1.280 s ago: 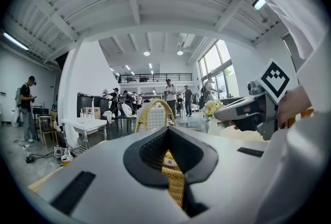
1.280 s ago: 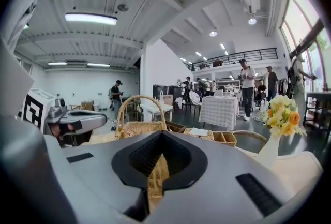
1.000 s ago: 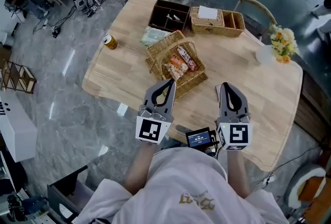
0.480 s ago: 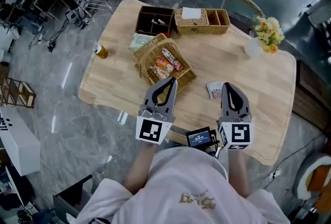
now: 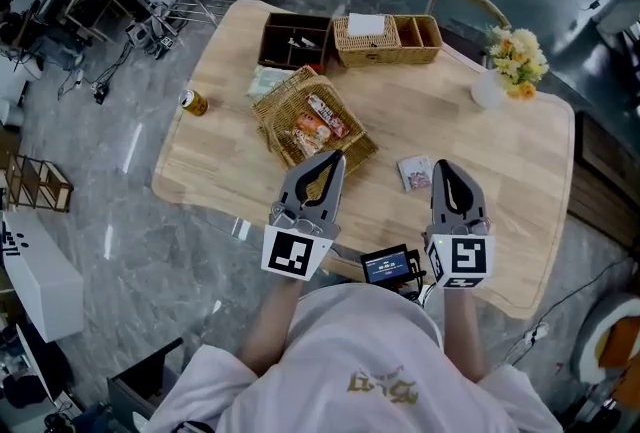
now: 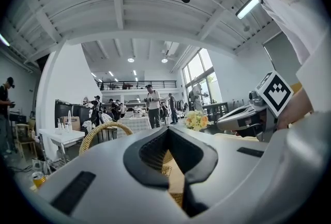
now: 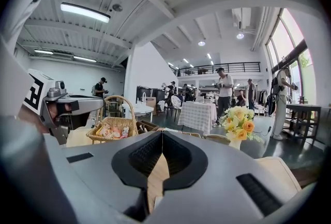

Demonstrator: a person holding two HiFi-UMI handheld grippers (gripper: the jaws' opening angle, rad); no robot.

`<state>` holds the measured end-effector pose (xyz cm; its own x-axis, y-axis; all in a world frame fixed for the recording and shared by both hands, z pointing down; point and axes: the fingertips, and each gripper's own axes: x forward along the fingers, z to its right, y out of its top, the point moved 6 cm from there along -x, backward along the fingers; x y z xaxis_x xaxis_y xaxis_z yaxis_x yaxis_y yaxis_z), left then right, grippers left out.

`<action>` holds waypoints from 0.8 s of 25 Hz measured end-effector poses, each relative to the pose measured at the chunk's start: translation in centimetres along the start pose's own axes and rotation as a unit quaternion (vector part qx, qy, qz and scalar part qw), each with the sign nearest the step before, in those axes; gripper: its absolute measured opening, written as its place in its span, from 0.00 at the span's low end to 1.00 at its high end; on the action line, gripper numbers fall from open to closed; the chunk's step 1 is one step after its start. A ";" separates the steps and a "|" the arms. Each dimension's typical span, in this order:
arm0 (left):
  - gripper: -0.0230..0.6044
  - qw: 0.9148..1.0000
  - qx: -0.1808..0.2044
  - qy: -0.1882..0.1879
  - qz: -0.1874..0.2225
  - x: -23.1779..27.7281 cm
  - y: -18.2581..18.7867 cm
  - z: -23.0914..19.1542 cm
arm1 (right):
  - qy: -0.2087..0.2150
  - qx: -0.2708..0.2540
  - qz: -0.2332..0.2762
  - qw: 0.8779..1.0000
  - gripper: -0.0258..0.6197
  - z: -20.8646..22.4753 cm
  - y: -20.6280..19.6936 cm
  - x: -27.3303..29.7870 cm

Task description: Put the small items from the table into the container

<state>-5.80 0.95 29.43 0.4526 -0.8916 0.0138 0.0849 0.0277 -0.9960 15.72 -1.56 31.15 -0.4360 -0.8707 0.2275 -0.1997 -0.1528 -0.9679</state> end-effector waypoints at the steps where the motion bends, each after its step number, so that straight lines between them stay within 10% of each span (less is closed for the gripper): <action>1: 0.03 1.000 -0.001 0.003 -0.001 0.1 -0.1 -0.1 | 0.001 0.001 -0.002 1.000 0.07 0.1 -0.2 0.1; 20: 0.03 0.998 -0.019 -0.015 -0.050 3.7 -4.4 2.2 | 0.032 0.061 -0.085 0.994 0.07 2.7 -6.1 1.7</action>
<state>-2.57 -1.45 34.06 0.4701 -0.8750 0.1159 0.0981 -0.0787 -0.9921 18.55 -3.35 37.14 -0.4614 -0.7966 0.3905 -0.1689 -0.3533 -0.9201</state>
